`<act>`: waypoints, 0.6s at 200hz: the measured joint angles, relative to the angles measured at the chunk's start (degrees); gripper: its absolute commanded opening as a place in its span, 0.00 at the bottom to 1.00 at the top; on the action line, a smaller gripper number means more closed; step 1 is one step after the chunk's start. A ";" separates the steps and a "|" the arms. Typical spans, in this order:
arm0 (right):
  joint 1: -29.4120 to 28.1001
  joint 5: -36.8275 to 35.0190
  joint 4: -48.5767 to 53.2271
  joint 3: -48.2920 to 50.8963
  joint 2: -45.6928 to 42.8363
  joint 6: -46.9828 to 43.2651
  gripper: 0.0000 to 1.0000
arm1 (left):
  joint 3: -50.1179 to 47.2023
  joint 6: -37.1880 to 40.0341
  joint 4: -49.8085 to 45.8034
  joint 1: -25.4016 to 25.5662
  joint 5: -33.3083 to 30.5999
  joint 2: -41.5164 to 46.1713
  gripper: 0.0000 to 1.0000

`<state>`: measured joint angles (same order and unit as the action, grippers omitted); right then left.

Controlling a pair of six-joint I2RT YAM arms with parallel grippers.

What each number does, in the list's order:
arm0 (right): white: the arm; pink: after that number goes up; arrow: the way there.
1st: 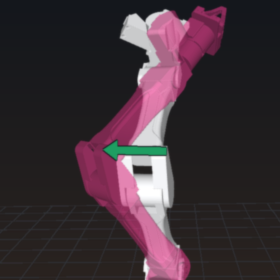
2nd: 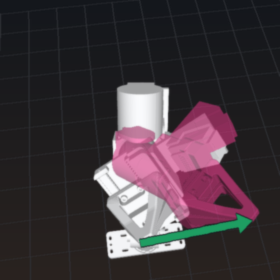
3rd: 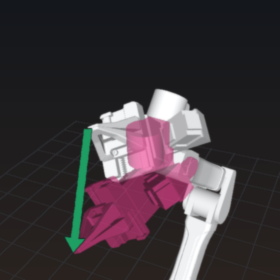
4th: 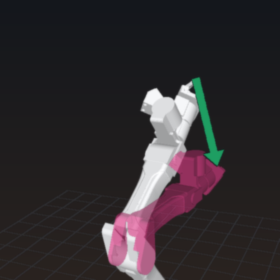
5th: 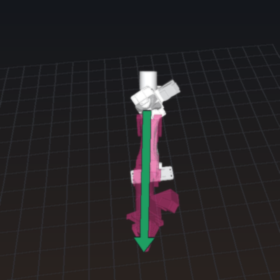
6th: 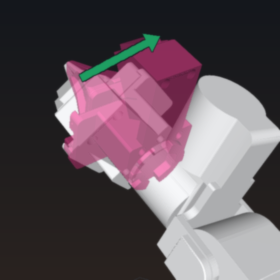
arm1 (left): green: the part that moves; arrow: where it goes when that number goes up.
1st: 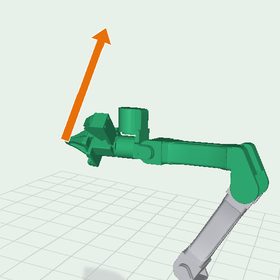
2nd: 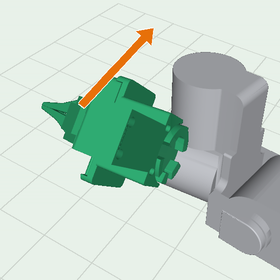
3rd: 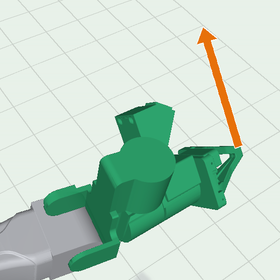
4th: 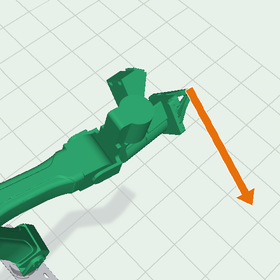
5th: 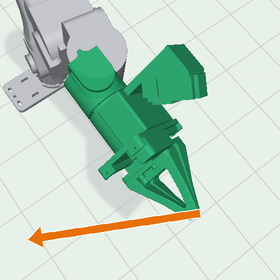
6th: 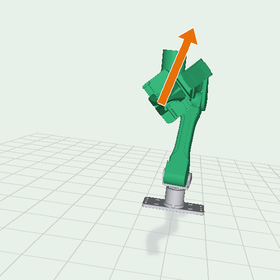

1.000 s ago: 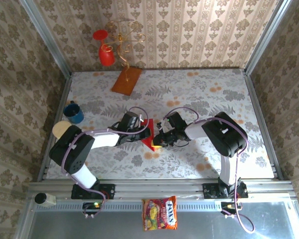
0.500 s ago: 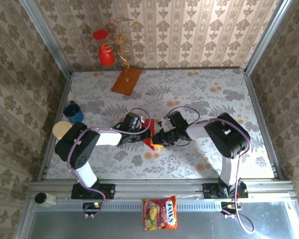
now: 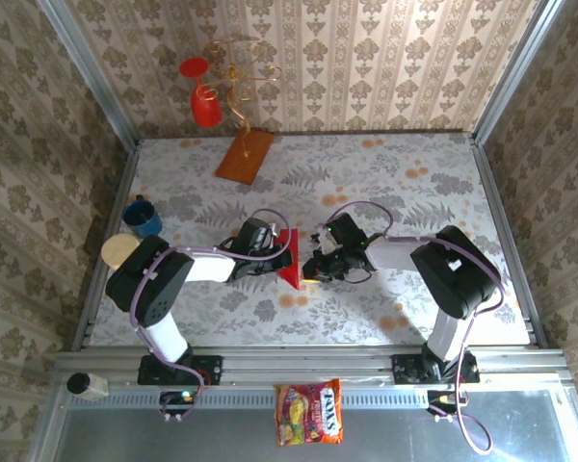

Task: Fold a paper plane with a square sheet of paper (pick it up from the middle)
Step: Fourth fold the wing at the center of the table.

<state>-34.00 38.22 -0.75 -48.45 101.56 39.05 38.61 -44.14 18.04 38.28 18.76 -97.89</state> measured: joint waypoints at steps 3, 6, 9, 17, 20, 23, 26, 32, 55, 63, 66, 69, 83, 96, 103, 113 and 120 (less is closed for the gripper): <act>-0.28 -0.13 -0.02 -0.37 0.00 0.04 0.01 | 0.00 0.00 0.02 0.00 -0.07 0.00 0.00; -0.59 -0.24 0.02 -0.76 0.00 0.20 0.01 | 0.00 0.00 0.04 0.00 -0.11 0.00 0.00; -0.87 -0.37 0.02 -1.18 0.00 0.17 0.01 | 0.00 0.00 0.07 0.00 -0.11 0.00 0.00; -1.62 -0.57 0.17 -2.27 0.00 0.22 0.00 | 0.00 0.00 0.07 0.00 -0.15 0.00 0.00; -1.86 -0.57 0.20 -2.67 0.00 0.24 0.00 | 0.00 0.00 0.04 0.00 -0.15 0.00 0.00; -2.08 -0.63 0.20 -3.06 0.02 0.24 0.00 | 0.00 0.00 0.07 0.00 -0.15 0.00 0.00; -2.32 -0.63 0.22 -3.48 0.02 0.26 0.00 | 0.00 0.00 0.07 0.00 -0.15 0.00 0.00; -2.71 -0.79 0.22 -4.22 0.07 0.26 0.00 | 0.00 0.00 0.07 0.00 -0.17 0.00 0.00; -3.93 -1.51 0.39 -6.93 1.11 0.39 0.00 | 0.00 0.04 0.04 0.00 -0.42 0.00 0.00; -4.00 -1.66 0.42 -7.32 1.77 0.44 0.00 | -0.07 -0.04 0.07 -0.09 -0.59 0.00 0.00; -4.00 -1.64 0.42 -7.43 2.08 0.44 0.00 | -0.07 -0.04 0.13 -0.09 -0.68 0.00 0.00; -4.02 -1.66 0.42 -7.48 2.29 0.44 0.00 | -0.07 -0.04 0.22 -0.09 -0.81 0.00 0.00; -4.13 -1.84 0.44 -7.56 3.80 0.46 0.00 | -0.07 -0.04 0.31 -0.04 -1.01 -0.02 0.00; -4.20 -2.27 0.79 -7.61 5.22 0.44 0.00 | -0.07 -0.20 0.44 0.00 -1.01 -0.11 0.00; -4.20 -2.71 1.14 -7.61 5.99 0.42 0.00 | -0.07 -0.20 0.48 0.00 -0.98 -0.15 0.00; -4.17 -3.52 1.51 -7.54 6.67 0.39 0.00 | -0.07 -0.20 0.50 0.00 -0.98 -0.15 0.00; -4.09 -4.02 1.62 -7.37 6.84 0.39 0.00 | -0.07 -0.20 0.50 0.00 -0.96 -0.15 0.00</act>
<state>-38.09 34.20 0.86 -55.81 108.40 39.44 38.54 -44.34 18.55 38.28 17.80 -98.04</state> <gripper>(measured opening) 0.042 0.049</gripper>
